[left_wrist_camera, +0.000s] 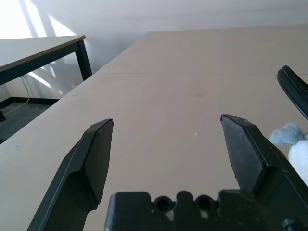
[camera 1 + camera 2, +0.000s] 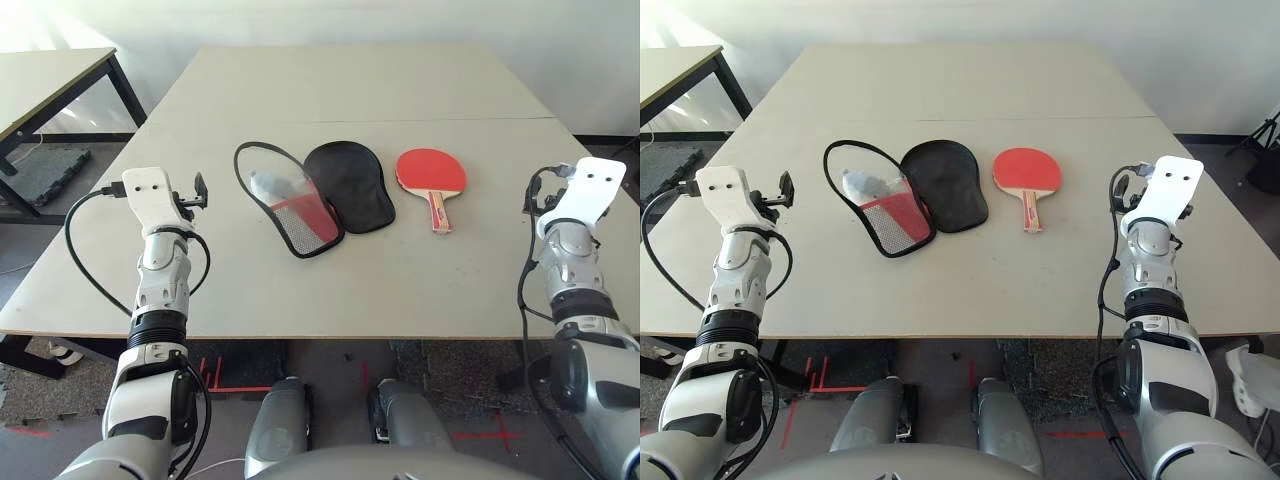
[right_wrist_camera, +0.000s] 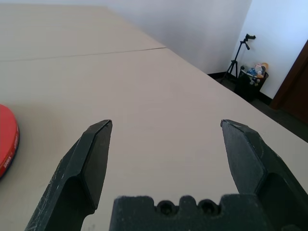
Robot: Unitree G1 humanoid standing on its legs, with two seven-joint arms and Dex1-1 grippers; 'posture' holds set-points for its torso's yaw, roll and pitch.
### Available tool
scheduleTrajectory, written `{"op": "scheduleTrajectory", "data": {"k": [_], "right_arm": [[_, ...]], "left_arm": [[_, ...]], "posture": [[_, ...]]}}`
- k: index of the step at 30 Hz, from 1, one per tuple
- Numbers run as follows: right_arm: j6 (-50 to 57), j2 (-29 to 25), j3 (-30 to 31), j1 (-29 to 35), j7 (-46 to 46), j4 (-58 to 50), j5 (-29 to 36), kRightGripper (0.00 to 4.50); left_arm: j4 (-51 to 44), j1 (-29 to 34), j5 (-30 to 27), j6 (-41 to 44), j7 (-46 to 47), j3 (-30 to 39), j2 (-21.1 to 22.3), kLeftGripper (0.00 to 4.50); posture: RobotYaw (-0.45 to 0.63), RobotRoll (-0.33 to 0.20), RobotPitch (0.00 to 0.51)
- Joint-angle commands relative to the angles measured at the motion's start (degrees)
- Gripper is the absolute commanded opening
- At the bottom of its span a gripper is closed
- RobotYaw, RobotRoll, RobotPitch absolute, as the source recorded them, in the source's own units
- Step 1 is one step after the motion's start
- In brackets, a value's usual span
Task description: Store the ping-pong paddle in its case and zip it.
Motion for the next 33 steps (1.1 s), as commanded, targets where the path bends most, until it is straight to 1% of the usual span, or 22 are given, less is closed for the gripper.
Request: {"op": "scheduleTrajectory", "data": {"k": [1, 7, 12, 14, 16, 18, 20, 22, 23, 25, 28, 31, 33], "right_arm": [[-0.45, 0.72, -0.22, 1.62, -0.4, -1.77, -0.11, 4.48], [0.93, 1.4, -0.37, 3.15, 0.69, -6.02, 0.73, 4.48], [4.7, 1.32, 0.05, 3.54, 3.51, -11.2, 1.43, 4.48], [8.62, 1.14, 0.31, 3.3, 4.71, -13.5, 1.72, 4.48], [18.09, 0.59, 0.71, 2.05, 6.29, -17.54, 3.07, 4.48], [28.46, -0.41, 2.11, 0.88, 6.51, -21.93, 2.58, 4.48], [41.94, -0.67, 4.42, -3.47, 9.1, -28.23, 5.15, 4.48], [51.26, -0.21, 5.09, -6.7, 11.01, -32.32, 8.04, 4.48], [56.04, -0.05, 5.24, -7.91, 11.21, -33.68, 8.75, 4.48], [63.69, 0.68, 5.15, -9.97, 11.15, -35.54, 9.83, 4.48], [70.62, 2.52, 5.34, -12.87, 10.99, -36.18, 10.76, 4.48], [75.13, 4.42, 5.22, -15.25, 10.11, -35.29, 10.59, 4.48], [76.91, 4.82, 6.54, -15.82, 10.52, -34.95, 9.79, 4.48]], "left_arm": [[-0.6, -0.68, 0.38, 0.88, -0.55, -0.54, 0.4, 4.5], [-0.57, -1.6, -0.26, 1.02, -2.99, -0.61, 1.24, 4.5], [-4.65, -0.94, -1.18, 2.68, -6.93, -1.3, 1.82, 4.5], [-6.63, -0.58, -1.88, 3.74, -9.64, -1.45, 2.92, 4.5], [-11.2, -0.29, -3.78, 5.86, -16.39, -2.48, 5.89, 4.5], [-15.8, -0.36, -6.92, 9.35, -22.92, -3.1, 8.72, 4.5], [-23.01, -2.37, -13.54, 19.55, -35.19, -6.18, 14.07, 4.5], [-27.49, -3.56, -17.79, 27.0, -42.76, -8.77, 16.98, 4.5], [-29.05, -3.64, -18.87, 29.1, -45.05, -9.89, 17.76, 4.5], [-31.4, -3.83, -20.62, 32.7, -48.47, -11.53, 18.59, 4.5], [-33.24, -4.7, -21.6, 35.82, -52.35, -14.27, 18.44, 4.5], [-33.4, -5.82, -21.67, 37.34, -54.69, -16.3, 17.41, 4.5], [-33.26, -6.33, -21.48, 37.46, -55.72, -17.03, 16.7, 4.5]], "posture": [[0.05, 0.0, 0.031], [0.04, 0.0, 0.029], [0.05, 0.0, 0.027], [0.05, 0.0, 0.024], [0.06, 0.0, 0.028], [0.07, 0.0, 0.031], [0.08, 0.0, 0.03], [0.08, 0.0, 0.03], [0.08, 0.0, 0.03], [0.07, 0.0, 0.028], [0.06, 0.0, 0.026], [0.06, 0.0, 0.025], [0.05, 0.0, 0.024]]}}
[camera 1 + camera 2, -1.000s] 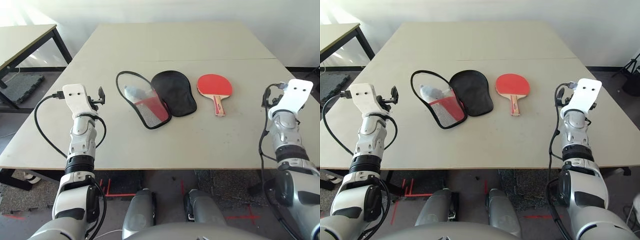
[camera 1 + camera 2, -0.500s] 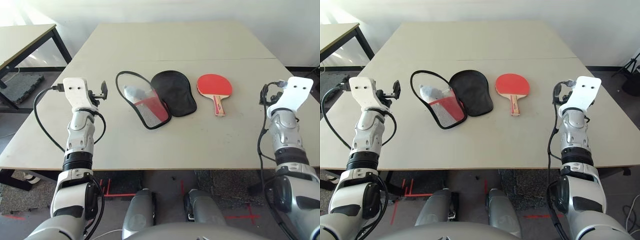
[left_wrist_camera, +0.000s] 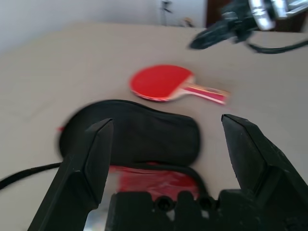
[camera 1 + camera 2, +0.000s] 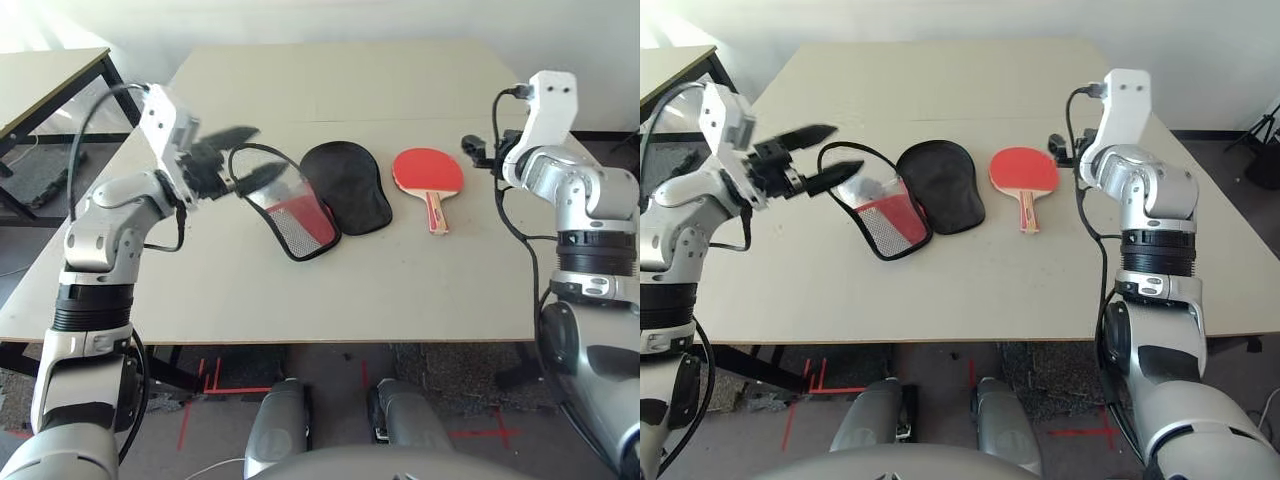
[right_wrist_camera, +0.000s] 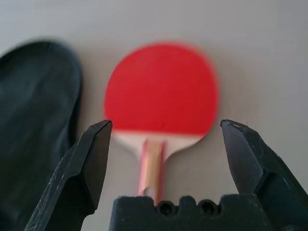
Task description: Store the ping-pong paddle in its case and zip it.
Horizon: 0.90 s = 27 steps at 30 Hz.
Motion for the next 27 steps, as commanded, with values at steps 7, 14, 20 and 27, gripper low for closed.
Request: {"op": "scheduleTrajectory", "data": {"k": [7, 14, 20, 27], "right_arm": [[2.95, 1.09, 3.68, -2.44, 0.87, 5.12, -2.25, 4.48], [-0.53, 1.83, 2.05, -4.54, 0.56, 15.24, -3.32, 4.48], [-3.84, 2.65, 2.41, -5.41, 0.84, 21.28, -4.27, 4.48], [-7.58, 3.88, 3.31, -6.33, 1.64, 27.03, -5.47, 4.48]], "left_arm": [[-0.63, -2.07, -0.48, 1.61, -5.78, -2.87, -1.27, 4.5], [-1.93, -1.77, -0.44, 2.57, -9.06, -3.93, -1.32, 4.5], [-2.36, -1.55, -0.35, 2.7, -8.86, -4.07, -1.79, 4.5], [-2.82, -1.22, -0.61, 2.97, -9.0, -3.97, -2.05, 4.5]], "posture": [[0.07, 0.0, 0.032], [0.08, 0.0, 0.032], [0.08, 0.0, 0.034], [0.08, 0.0, 0.042]]}}
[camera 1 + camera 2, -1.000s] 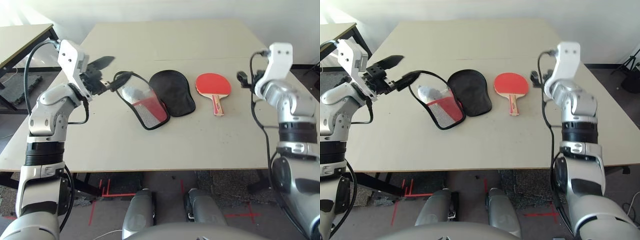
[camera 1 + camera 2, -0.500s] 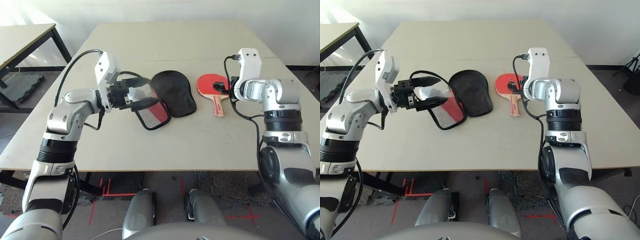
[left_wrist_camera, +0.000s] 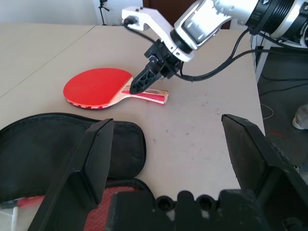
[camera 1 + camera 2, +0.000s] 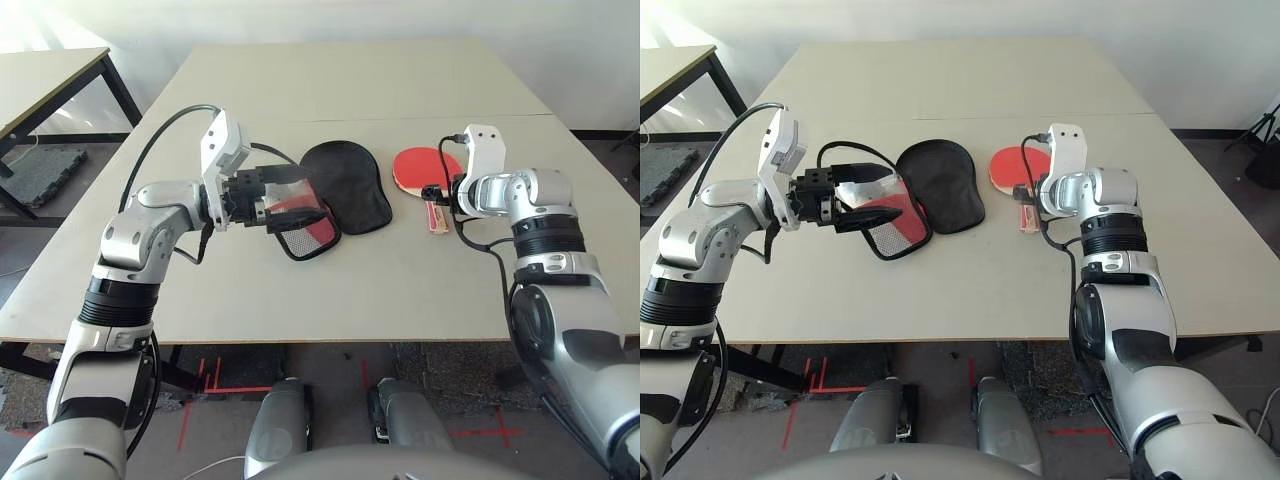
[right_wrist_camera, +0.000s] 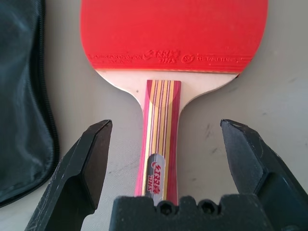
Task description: Store the ping-pong paddle in its case and zip it.
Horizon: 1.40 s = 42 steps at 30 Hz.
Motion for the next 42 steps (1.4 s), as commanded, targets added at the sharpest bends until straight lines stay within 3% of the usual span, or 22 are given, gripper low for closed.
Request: {"op": "scheduleTrajectory", "data": {"k": [1, 2, 5, 12, 13, 31, 42], "right_arm": [[-1.79, 1.02, 0.23, -1.49, 0.49, 2.95, -0.7, 4.48], [-2.12, 1.19, 0.23, -1.54, 0.51, 3.58, -0.83, 4.48], [-2.98, 1.66, 0.35, -1.36, 0.76, 4.85, -1.15, 3.86], [-1.27, 1.63, -0.19, -1.19, 1.18, 2.74, -0.88, 1.27], [-0.84, 1.55, -0.31, -1.12, 1.2, 2.12, -0.78, 1.07], [17.38, -0.41, 0.0, -1.05, 4.66, -23.88, 3.4, 1.05], [13.52, 6.94, 4.83, -5.39, 5.12, -20.18, 2.19, 1.05]], "left_arm": [[-1.15, 0.2, -0.49, 0.59, -0.65, -0.58, -0.14, 4.5], [-1.19, 0.26, -0.48, 0.62, -0.66, -0.55, -0.15, 4.5], [-1.12, 0.44, -0.36, 0.54, -0.69, -0.53, -0.17, 4.5], [-0.49, 0.91, -0.07, 0.38, -0.66, -0.27, 0.15, 4.5], [-0.39, 1.02, -0.06, 0.35, -0.71, -0.17, 0.27, 4.5], [1.49, 3.28, 0.98, -1.51, -0.56, 0.72, 1.82, 4.5], [2.58, 4.82, 2.68, -4.09, 0.52, 1.64, 3.54, 4.5]], "posture": [[0.08, 0.0, 0.042], [0.08, 0.0, 0.043], [0.08, 0.0, 0.044], [0.07, 0.0, 0.044], [0.07, 0.0, 0.044], [0.06, 0.0, 0.051], [0.1, 0.0, 0.038]]}}
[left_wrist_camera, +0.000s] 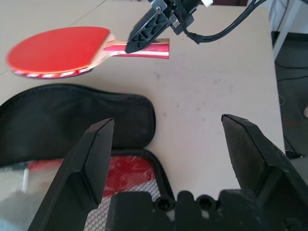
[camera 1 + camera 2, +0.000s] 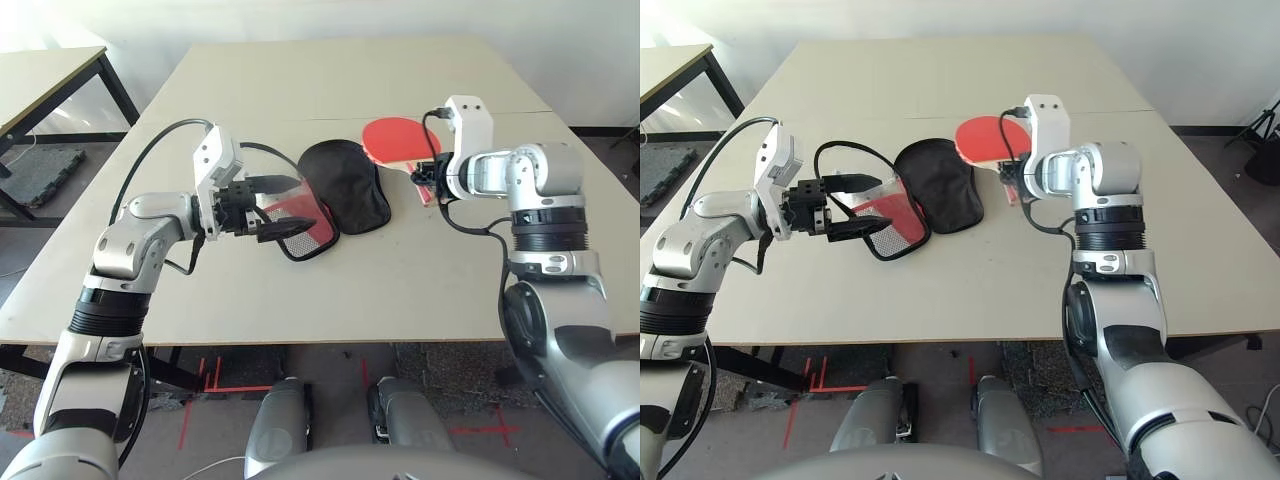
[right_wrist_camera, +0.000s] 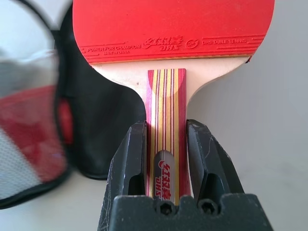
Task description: Store the ping-pong paddle in its case and zip it.
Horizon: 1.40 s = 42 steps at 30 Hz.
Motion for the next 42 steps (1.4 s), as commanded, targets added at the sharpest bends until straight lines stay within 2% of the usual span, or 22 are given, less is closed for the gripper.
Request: {"op": "scheduleTrajectory", "data": {"k": [1, 8, 18, 34, 42], "right_arm": [[-4.35, 2.42, 0.97, -1.89, -0.04, 3.66, -0.64, 1.05], [-13.31, 7.42, 0.43, -3.7, -2.28, 15.73, -2.84, 1.05], [-22.76, 10.76, -1.18, -6.06, -4.97, 27.41, -4.07, 1.05], [-29.45, 12.83, -0.57, -8.35, -4.85, 35.42, -5.53, 1.05], [-30.42, 12.72, 0.34, -8.06, -4.48, 36.67, -6.54, 3.93]], "left_arm": [[0.31, 0.72, 0.37, -0.35, 0.67, 1.42, 0.67, 4.5], [-1.01, 1.82, 0.47, 0.12, 1.38, 2.11, 0.62, 4.5], [-2.04, 2.46, 0.15, 0.46, 2.62, 2.35, 0.42, 4.5], [-2.72, 2.38, -0.31, 1.49, 3.64, 2.29, 0.32, 4.5], [-2.09, 1.8, -0.13, 1.53, 3.8, 2.01, -0.12, 4.5]], "posture": [[0.11, 0.0, 0.037], [0.13, 0.0, 0.032], [0.13, 0.0, 0.036], [0.12, 0.0, 0.045], [0.12, 0.0, 0.042]]}}
